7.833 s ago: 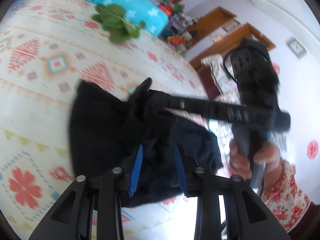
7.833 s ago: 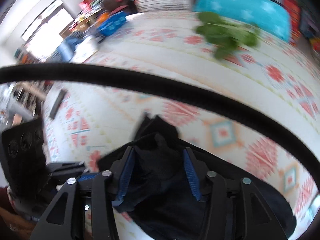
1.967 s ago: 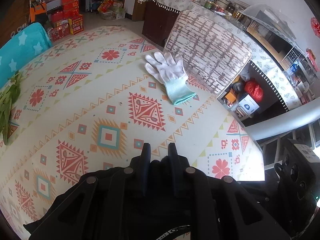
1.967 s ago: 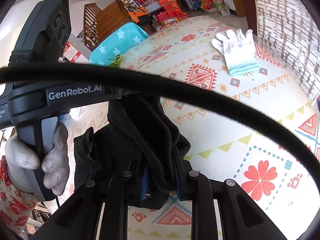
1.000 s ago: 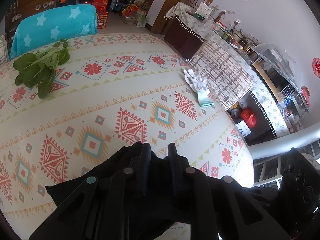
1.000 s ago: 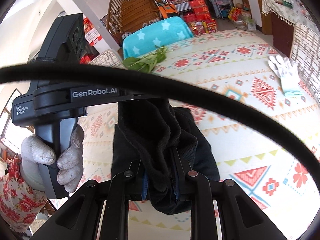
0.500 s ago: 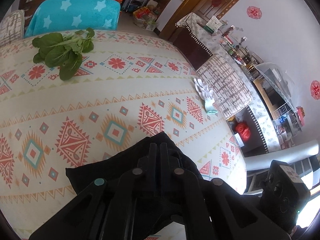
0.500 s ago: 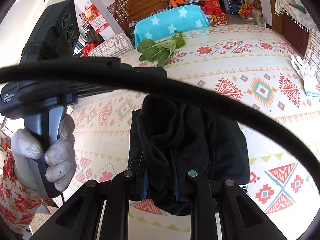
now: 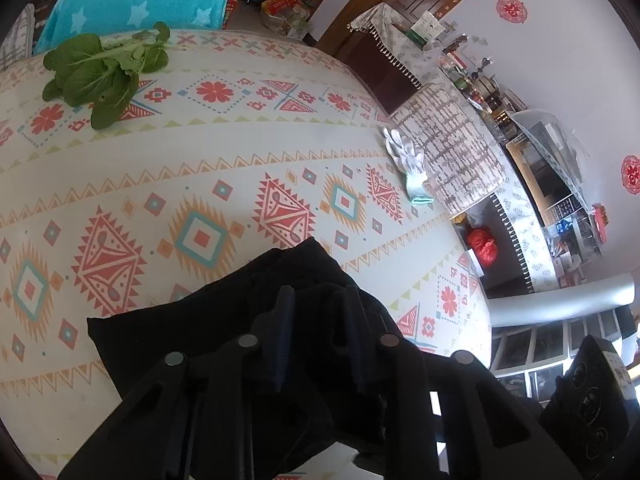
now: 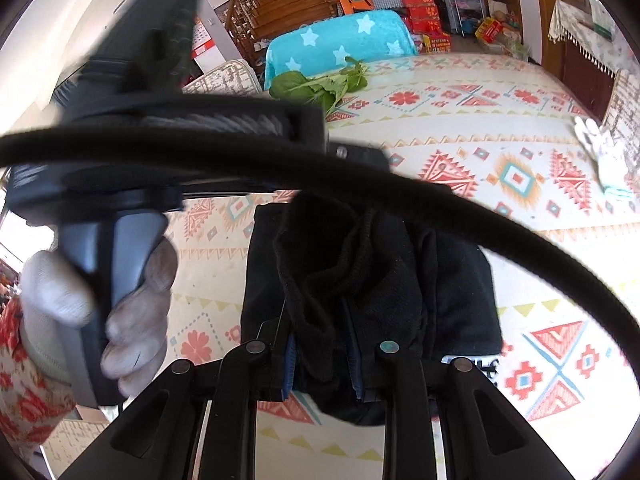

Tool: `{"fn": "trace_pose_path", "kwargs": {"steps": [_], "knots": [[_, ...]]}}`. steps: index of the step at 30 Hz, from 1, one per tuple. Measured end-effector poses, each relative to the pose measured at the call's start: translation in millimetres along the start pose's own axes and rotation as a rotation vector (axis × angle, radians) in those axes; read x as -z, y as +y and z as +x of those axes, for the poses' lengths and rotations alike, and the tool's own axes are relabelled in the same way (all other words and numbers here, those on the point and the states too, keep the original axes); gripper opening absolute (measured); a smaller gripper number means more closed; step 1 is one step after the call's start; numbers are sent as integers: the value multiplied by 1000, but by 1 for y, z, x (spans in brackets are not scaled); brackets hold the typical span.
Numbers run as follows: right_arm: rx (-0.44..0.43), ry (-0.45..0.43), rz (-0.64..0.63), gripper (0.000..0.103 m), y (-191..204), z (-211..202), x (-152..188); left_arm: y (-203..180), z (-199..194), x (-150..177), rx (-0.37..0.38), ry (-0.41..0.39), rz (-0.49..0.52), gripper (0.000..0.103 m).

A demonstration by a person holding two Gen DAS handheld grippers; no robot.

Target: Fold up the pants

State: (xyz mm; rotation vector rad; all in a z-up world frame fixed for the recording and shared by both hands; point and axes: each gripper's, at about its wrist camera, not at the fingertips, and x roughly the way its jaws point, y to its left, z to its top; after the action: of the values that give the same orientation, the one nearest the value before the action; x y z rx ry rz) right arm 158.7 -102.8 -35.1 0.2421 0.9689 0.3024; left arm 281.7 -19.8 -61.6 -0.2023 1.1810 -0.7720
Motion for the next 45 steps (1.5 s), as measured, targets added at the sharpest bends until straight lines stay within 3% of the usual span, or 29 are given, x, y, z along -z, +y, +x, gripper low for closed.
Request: {"fn": "trace_pose_path", "kwargs": {"steps": [1,3,4,6,13,16,17,18,21,32,45], "knots": [[5,-19,-11,37,-2,-9,3,0,0,1,1,0,-2,23],[43,-64,-21,80,-8,-26,9,1,1,2,6,-3,-7,24],[50,-83,-21,86,-10,-31,11,1,1,2,11,-1,-12,25],[63,-82,-31,86,-13,-31,12,2,3,2,16,6,-26,32],[68,-29,-85,86,2,-3,16,-3,7,7,-5,15,-30,38],[125,-12,-135,82,11,11,18,-8,8,9,-42,17,2,34],[146,1,-146,66,11,17,19,-10,8,9,-54,15,14,18],[150,24,-143,39,9,23,20,-11,8,10,-63,18,24,16],[124,40,-91,30,-3,23,21,-13,2,13,-65,-3,48,14],[16,26,-79,25,9,-1,4,11,-40,14,-8,-85,2,13],[-51,99,-133,25,62,40,-9,69,-67,29,-9,-118,-108,14]]}}
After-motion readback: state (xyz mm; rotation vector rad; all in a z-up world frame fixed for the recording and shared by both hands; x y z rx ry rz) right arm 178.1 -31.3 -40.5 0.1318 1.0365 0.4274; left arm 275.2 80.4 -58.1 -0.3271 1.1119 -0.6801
